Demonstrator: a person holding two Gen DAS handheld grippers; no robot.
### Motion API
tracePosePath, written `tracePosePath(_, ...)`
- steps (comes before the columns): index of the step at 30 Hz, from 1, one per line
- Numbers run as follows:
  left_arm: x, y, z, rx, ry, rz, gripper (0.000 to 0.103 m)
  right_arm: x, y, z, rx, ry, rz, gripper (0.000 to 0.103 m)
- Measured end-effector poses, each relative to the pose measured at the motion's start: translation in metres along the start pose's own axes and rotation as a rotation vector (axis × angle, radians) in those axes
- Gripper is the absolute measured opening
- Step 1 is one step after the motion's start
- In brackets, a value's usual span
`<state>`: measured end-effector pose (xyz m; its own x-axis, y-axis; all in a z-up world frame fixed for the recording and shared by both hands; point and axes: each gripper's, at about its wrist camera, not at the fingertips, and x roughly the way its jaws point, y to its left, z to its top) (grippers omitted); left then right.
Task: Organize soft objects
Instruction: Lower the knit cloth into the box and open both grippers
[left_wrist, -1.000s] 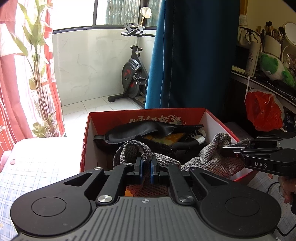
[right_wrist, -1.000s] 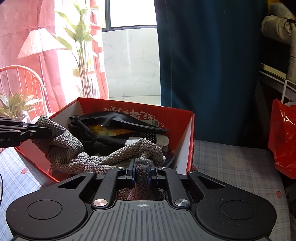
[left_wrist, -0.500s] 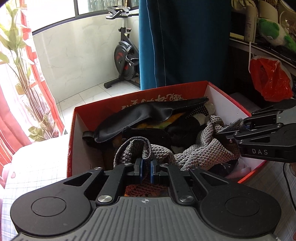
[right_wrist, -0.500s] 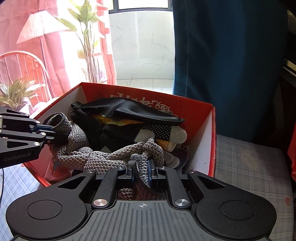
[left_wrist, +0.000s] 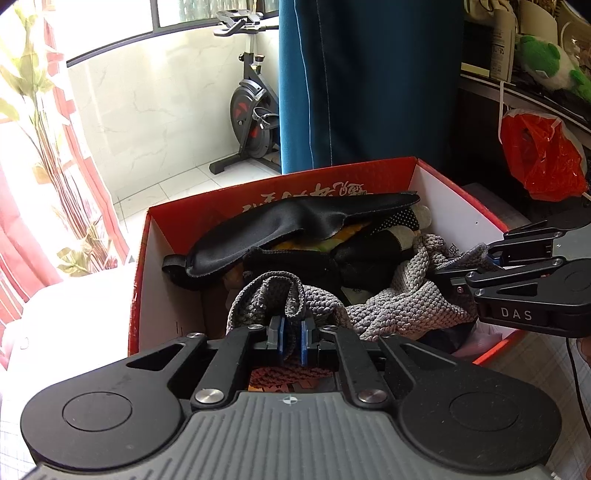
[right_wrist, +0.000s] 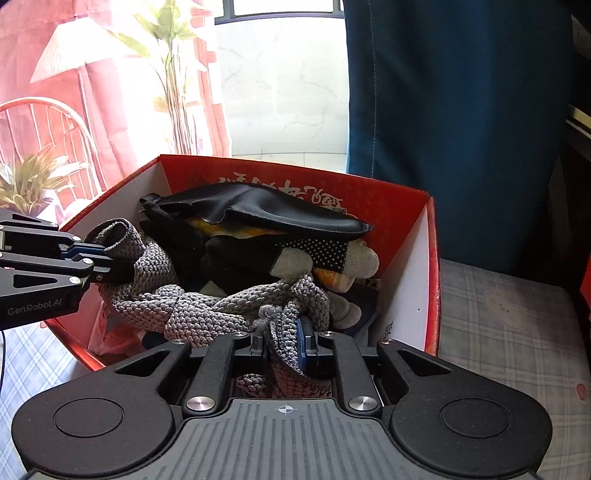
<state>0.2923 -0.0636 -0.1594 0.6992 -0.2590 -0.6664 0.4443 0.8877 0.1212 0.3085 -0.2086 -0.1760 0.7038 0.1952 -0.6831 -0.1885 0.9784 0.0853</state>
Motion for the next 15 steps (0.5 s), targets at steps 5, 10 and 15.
tracePosePath(5,-0.015,-0.001,0.0,-0.003,-0.036,0.002,0.057,-0.014,0.003,-0.003,-0.011,-0.058,-0.035,0.031)
tracePosePath(10,-0.041,0.001,-0.002,-0.033,-0.112,-0.017,0.075,-0.038,-0.001,-0.004,0.015,-0.133,-0.044,0.059)
tracePosePath(15,-0.07,0.0,-0.005,-0.064,-0.193,-0.006,0.097,-0.058,0.0,-0.007,0.009,-0.175,-0.041,0.072)
